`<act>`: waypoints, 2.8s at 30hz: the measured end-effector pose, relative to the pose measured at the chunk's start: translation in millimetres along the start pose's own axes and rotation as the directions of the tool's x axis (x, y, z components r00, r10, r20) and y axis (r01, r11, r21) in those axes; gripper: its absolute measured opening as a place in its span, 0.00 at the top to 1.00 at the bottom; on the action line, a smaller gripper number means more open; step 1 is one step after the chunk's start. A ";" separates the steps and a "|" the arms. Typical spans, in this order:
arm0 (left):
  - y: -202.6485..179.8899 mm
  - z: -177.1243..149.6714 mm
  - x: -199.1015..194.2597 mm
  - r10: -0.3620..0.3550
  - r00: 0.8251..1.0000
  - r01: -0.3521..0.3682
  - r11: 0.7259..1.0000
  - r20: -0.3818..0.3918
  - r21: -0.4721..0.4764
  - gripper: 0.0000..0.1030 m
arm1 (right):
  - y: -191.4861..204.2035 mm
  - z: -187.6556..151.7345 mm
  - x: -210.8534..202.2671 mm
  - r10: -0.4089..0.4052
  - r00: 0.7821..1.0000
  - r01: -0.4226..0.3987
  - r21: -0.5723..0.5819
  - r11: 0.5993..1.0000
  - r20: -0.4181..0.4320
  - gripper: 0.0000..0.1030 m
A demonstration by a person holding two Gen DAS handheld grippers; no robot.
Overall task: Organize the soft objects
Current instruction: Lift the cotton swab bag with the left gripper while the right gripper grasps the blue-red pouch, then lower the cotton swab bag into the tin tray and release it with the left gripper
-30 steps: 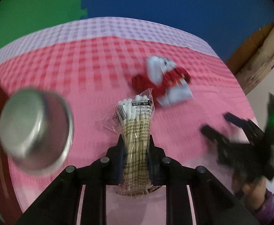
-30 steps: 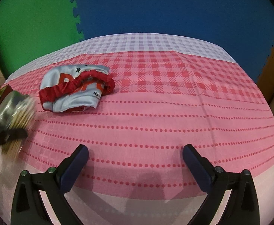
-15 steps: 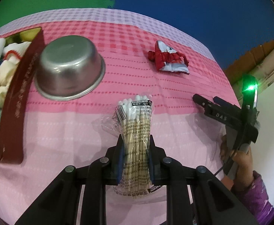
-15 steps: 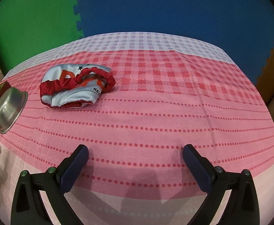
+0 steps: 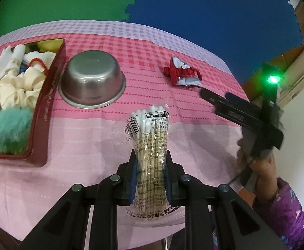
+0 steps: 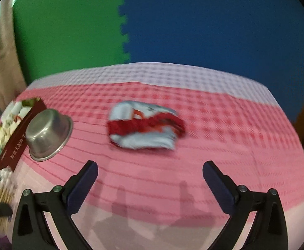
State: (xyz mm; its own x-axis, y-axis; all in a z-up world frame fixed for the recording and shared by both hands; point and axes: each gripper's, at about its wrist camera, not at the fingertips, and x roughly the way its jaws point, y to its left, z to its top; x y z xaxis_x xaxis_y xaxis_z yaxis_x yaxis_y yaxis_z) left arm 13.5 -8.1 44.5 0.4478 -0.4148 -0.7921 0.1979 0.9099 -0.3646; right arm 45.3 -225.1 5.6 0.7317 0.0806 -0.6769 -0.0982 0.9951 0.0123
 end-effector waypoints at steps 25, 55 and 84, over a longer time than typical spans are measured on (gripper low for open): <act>27.4 -9.6 -39.3 0.043 0.998 -0.039 0.996 0.046 -0.084 0.81 | -32.5 4.2 37.7 0.108 0.991 -0.100 0.106 0.989 -0.077 0.81; 122.8 120.8 -27.1 0.357 0.928 -0.362 0.932 0.109 0.031 0.80 | -25.3 -39.7 8.8 0.104 0.994 -0.102 0.070 0.992 -0.030 0.81; 133.4 136.0 16.6 0.474 0.877 -0.480 0.873 0.081 0.086 0.54 | -26.0 -38.1 13.7 0.115 0.991 -0.110 0.068 0.992 -0.062 0.80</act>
State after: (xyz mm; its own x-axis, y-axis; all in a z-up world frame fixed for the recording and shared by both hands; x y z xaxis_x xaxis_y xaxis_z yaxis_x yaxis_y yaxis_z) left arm 165.9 107.3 49.3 0.5572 0.0684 -0.8276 0.0329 0.9940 0.1043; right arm 32.1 -252.1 -32.1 0.6723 0.1903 -0.7153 -0.1326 0.9817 0.1366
